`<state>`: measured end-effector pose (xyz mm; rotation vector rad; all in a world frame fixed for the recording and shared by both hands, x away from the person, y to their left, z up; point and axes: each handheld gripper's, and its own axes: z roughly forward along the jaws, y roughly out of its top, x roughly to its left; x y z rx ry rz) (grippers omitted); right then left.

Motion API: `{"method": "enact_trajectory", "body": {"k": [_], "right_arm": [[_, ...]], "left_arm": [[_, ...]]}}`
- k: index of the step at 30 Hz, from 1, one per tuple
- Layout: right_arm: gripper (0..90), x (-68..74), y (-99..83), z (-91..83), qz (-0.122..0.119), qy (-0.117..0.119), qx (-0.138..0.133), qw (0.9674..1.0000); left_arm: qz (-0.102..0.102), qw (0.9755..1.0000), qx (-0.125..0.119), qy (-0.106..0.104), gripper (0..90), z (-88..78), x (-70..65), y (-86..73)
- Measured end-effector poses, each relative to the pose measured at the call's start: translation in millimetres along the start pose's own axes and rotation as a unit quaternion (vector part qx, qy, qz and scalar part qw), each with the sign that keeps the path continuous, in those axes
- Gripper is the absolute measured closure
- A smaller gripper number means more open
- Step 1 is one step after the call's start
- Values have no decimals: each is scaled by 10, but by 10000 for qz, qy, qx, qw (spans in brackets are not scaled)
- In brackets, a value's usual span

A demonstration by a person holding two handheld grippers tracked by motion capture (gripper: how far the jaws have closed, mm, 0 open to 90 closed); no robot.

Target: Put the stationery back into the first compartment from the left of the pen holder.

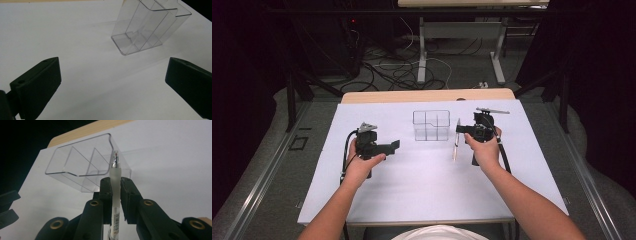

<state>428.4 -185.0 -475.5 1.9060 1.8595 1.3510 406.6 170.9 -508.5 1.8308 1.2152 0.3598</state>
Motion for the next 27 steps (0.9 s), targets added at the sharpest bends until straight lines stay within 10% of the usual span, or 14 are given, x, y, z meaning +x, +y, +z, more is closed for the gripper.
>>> {"method": "enact_trajectory", "body": {"k": [11,21,27], "right_arm": [[802,323,-124,-79,-1297,196,-529,9899],[802,503,-245,-105,-1879,403,-659,9792],[802,586,-306,-136,-2095,524,-717,9738]], "left_arm": [[152,9988,-161,-437,167,-62,-234,59],[426,9946,-219,-922,356,-77,-414,84],[261,9923,-203,-1191,368,-84,-493,121]]}}
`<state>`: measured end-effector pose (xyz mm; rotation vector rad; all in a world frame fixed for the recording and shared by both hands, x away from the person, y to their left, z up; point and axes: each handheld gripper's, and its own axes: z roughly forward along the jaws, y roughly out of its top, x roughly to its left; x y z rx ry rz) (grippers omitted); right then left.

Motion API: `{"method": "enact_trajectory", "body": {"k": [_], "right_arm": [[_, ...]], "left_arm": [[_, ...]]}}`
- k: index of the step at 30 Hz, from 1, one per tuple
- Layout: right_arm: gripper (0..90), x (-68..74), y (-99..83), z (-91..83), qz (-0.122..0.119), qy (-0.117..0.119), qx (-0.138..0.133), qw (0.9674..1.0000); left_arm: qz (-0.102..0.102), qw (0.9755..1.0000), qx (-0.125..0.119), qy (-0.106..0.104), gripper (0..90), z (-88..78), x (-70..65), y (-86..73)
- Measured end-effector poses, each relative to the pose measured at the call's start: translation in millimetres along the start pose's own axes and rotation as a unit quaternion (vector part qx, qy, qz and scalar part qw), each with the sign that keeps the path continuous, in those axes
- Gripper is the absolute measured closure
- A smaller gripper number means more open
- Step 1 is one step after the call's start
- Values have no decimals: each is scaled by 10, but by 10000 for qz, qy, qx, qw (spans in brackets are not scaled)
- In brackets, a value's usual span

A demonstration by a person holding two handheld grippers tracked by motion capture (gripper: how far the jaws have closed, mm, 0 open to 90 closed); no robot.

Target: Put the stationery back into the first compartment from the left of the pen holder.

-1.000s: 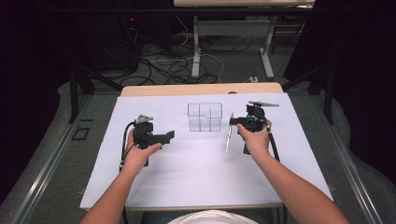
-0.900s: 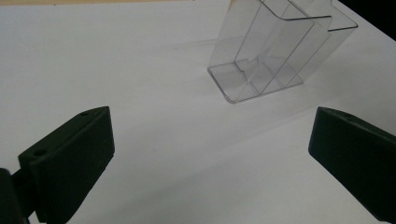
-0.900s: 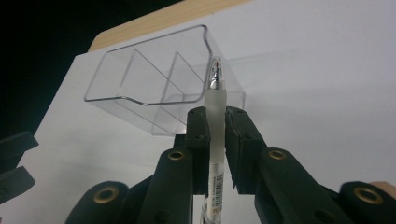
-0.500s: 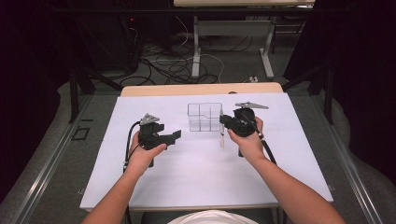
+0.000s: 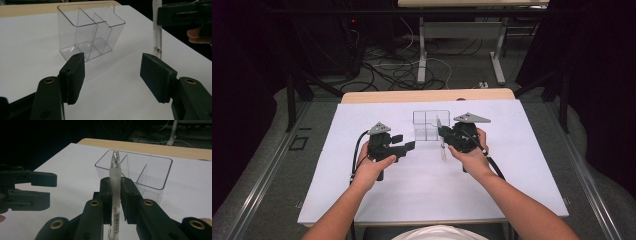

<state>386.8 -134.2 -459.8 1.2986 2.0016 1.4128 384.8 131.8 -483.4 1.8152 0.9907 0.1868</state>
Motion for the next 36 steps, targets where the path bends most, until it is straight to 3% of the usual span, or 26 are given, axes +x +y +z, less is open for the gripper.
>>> {"method": "enact_trajectory", "body": {"k": [9,18,23,32,36], "right_arm": [[802,80,-29,-43,-213,152,-129,9996],[802,97,-62,-58,-180,206,-222,9994],[802,97,-79,-64,-188,254,-206,9993],[802,135,-99,-55,-202,331,-197,9991],[802,159,-105,-55,-195,355,-165,9990]], "left_arm": [[-29,9997,-104,-202,469,32,-85,23],[10,9986,97,-519,537,124,-197,31],[-84,9973,222,-697,577,176,-245,37],[-261,9950,324,-913,637,272,-310,52],[-297,9947,390,-899,660,295,-333,67]]}}
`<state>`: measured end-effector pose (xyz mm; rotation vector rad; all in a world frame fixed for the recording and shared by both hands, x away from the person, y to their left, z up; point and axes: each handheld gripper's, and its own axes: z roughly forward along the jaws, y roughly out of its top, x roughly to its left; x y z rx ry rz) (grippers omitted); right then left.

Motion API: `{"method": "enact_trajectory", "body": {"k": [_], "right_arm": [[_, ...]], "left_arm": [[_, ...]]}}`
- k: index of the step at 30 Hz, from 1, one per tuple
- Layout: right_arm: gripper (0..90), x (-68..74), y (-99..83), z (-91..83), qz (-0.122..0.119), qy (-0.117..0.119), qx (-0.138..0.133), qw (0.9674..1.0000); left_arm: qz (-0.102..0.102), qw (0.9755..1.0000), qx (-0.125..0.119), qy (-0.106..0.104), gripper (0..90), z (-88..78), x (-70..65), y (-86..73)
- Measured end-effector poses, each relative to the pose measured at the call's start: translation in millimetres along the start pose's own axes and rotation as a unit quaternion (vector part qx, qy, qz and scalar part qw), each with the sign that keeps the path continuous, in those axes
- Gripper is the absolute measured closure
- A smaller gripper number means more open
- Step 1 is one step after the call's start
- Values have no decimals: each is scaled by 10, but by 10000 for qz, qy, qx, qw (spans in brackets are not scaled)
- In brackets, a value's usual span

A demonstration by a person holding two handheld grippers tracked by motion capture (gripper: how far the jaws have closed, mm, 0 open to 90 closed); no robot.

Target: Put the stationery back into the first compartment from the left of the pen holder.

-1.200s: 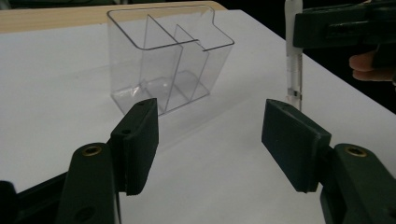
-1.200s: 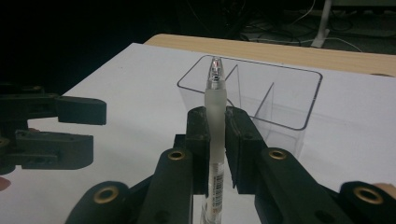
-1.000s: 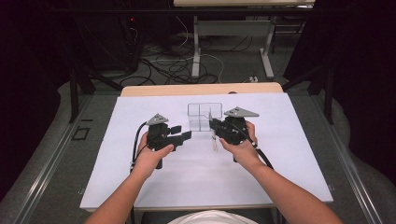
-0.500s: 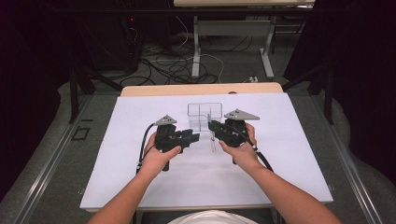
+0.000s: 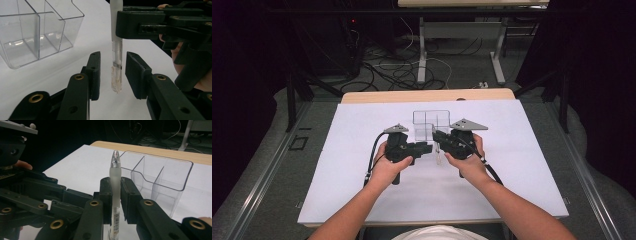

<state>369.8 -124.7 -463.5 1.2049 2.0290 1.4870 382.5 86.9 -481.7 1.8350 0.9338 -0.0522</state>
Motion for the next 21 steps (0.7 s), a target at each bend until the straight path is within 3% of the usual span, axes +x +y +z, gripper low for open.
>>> {"method": "enact_trajectory", "body": {"k": [6,15,21], "right_arm": [[802,33,-8,8,-27,57,-6,10000],[802,80,-15,12,-40,137,28,9999],[802,86,-21,13,-66,145,14,9999]], "left_arm": [[-116,9998,96,-101,701,88,-9,10],[-159,9998,91,-29,740,179,-35,40],[-318,9994,101,-68,777,179,-26,52]]}}
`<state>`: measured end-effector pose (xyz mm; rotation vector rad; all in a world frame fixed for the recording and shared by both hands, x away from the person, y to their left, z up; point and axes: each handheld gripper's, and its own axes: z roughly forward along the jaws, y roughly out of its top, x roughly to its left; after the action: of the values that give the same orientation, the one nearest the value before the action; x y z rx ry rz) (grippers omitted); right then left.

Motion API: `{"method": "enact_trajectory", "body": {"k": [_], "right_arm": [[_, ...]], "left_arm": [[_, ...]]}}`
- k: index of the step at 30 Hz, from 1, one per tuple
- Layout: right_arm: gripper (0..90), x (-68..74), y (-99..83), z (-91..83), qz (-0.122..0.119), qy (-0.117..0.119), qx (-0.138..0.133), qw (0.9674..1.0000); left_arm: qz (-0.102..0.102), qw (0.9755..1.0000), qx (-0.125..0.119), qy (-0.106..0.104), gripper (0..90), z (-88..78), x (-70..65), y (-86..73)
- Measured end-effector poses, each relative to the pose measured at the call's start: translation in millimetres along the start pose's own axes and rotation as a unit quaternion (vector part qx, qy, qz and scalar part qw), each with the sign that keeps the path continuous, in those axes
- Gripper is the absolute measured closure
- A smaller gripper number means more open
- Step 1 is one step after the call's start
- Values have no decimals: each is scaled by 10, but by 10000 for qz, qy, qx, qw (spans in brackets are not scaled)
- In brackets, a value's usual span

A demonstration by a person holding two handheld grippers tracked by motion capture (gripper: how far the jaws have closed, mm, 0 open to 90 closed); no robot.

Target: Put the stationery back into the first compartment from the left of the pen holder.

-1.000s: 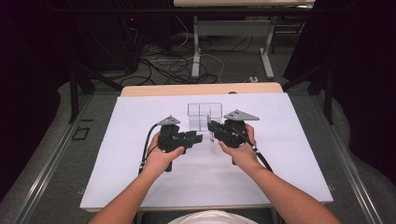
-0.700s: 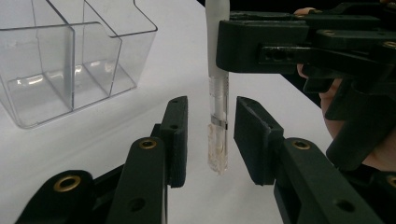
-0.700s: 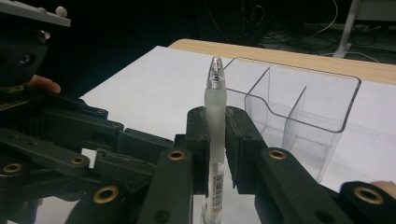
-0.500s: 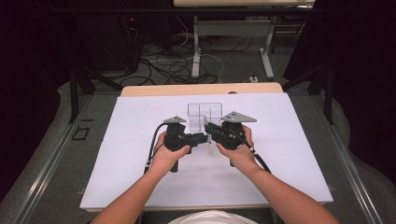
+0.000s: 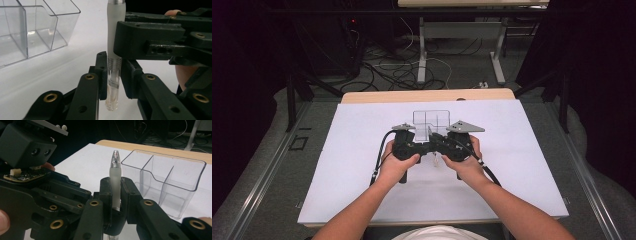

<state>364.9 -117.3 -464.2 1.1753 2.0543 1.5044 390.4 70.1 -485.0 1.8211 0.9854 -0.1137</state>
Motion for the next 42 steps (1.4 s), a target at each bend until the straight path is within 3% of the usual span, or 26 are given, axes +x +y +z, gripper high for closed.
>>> {"method": "enact_trajectory", "body": {"k": [5,15,21,26,31,34,42], "right_arm": [[801,7,-8,5,37,7,16,10000],[792,-3,-12,17,43,30,64,10000],[677,-3,3,12,50,145,46,9999],[620,-28,-15,7,47,-2,99,9999],[552,-174,-36,20,224,-164,319,9991],[469,-276,-51,23,363,-115,359,9986],[325,-491,-107,-26,558,-370,515,9964]], "left_arm": [[-189,9998,42,-71,788,0,18,3],[-193,9997,111,-16,790,0,23,2],[-269,9995,113,109,790,-2,83,-10],[-322,9992,98,203,790,-44,156,-24],[-319,9990,-7,324,790,-105,203,-14],[-340,9988,-67,343,790,-136,218,-8],[-299,9983,-158,469,790,-190,258,2]]}}
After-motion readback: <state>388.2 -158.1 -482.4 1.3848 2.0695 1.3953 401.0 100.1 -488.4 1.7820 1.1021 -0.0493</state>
